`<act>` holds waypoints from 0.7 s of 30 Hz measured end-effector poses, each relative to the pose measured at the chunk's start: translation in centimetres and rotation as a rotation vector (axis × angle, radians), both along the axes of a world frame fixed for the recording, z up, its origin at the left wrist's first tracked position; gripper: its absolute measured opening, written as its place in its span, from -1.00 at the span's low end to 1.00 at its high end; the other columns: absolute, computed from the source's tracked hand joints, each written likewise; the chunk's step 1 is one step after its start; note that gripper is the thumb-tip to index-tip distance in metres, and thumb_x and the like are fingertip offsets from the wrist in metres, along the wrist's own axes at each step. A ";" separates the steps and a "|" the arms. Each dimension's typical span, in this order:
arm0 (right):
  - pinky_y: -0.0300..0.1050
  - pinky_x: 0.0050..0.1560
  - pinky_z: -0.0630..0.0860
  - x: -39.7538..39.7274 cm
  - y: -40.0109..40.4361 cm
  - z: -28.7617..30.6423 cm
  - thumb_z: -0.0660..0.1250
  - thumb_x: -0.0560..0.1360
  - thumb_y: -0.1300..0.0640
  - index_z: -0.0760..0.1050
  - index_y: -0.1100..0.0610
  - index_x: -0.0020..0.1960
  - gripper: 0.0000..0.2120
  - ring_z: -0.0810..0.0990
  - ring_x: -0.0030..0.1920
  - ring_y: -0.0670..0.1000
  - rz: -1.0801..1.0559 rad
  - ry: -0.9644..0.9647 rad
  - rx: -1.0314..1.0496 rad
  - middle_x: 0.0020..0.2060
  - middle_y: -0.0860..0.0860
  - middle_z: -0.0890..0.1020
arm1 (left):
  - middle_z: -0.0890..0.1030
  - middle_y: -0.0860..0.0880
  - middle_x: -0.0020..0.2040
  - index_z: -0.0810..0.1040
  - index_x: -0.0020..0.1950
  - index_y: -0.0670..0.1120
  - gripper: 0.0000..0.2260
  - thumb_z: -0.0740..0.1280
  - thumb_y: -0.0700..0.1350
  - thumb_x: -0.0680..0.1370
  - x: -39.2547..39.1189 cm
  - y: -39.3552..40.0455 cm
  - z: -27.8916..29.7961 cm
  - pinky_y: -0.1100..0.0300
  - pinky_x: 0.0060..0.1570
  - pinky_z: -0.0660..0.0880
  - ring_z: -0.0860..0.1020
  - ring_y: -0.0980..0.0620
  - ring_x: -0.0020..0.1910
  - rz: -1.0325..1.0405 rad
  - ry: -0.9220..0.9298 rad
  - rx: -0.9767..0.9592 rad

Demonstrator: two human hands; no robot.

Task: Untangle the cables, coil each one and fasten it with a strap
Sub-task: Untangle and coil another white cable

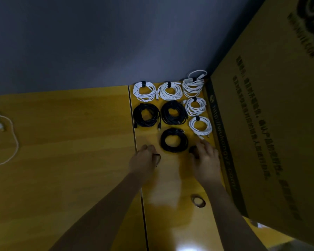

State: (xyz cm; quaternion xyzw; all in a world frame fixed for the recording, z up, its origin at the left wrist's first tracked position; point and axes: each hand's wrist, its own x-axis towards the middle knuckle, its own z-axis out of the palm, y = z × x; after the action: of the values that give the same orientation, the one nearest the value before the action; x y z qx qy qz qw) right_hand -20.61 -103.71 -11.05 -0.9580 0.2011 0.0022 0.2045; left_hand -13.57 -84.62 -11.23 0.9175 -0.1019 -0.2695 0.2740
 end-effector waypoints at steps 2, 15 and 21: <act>0.19 0.23 0.37 -1.1 -0.4 -0.3 0.33 0.52 0.22 0.46 0.19 0.32 -0.63 0.34 0.27 0.29 0.036 0.128 0.024 0.30 0.21 0.42 | 0.44 -0.10 0.01 0.48 0.04 -0.14 -0.90 0.20 -0.17 0.58 -0.9 -0.4 0.3 0.06 -0.13 0.44 0.52 -0.16 -0.07 -0.025 0.024 -0.016; 0.15 0.03 0.47 -4.1 3.4 2.2 0.42 0.47 0.17 0.55 0.26 0.17 -0.70 0.49 0.07 0.31 0.067 0.040 -0.018 0.10 0.23 0.54 | 0.48 -0.11 0.12 0.46 0.19 -0.12 -0.80 0.17 -0.08 0.64 -3.5 -1.6 2.5 0.01 -0.07 0.53 0.56 -0.13 0.00 -0.224 -0.080 0.091; 0.13 0.15 0.44 1.9 9.7 2.4 0.29 0.57 0.15 0.54 0.21 0.21 -0.75 0.47 0.18 0.26 0.312 0.051 0.024 0.13 0.18 0.54 | 0.54 -0.08 0.08 0.47 0.18 -0.11 -0.79 0.11 -0.08 0.67 -1.1 9.3 5.1 0.07 -0.06 0.49 0.56 -0.09 -0.01 -0.111 -0.311 0.259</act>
State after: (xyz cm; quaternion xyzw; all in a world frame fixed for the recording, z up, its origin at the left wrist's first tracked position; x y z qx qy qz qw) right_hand -18.68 -93.99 -8.68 -0.9747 0.0549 0.0608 0.2077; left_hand -14.68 -75.35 -6.11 0.9686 -0.1581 -0.1500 0.1196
